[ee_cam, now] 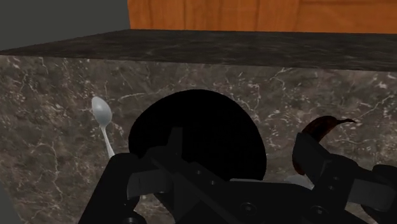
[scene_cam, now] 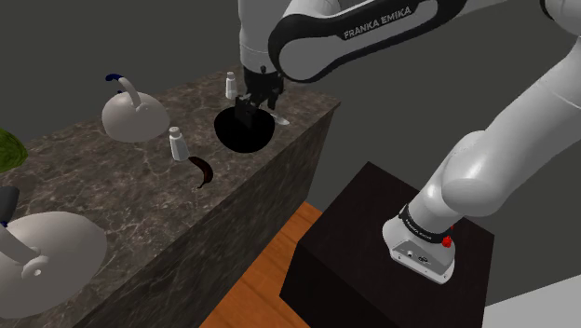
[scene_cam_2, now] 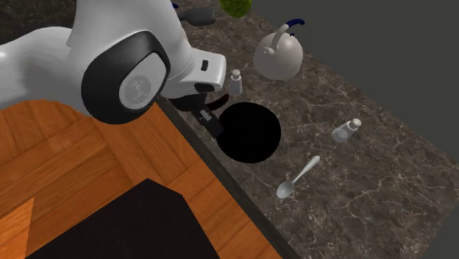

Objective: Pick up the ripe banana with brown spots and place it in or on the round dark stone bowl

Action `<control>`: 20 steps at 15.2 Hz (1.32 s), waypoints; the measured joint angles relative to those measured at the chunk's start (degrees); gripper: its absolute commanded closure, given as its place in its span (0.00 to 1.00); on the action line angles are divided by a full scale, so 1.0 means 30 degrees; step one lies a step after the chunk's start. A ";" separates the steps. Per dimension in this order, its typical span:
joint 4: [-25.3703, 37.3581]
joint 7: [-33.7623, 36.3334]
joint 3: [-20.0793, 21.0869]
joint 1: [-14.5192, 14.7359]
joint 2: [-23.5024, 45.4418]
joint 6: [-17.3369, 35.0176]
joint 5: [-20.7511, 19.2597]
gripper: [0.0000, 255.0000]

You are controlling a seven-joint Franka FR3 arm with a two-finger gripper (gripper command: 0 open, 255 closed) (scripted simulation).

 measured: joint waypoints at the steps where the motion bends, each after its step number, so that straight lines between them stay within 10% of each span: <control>1: 0.0540 0.0587 0.0220 0.0050 0.0870 0.0151 -0.0378 0.00; 20: 0.9858 0.7148 -0.0130 0.3548 1.3406 0.0619 -0.5497 0.00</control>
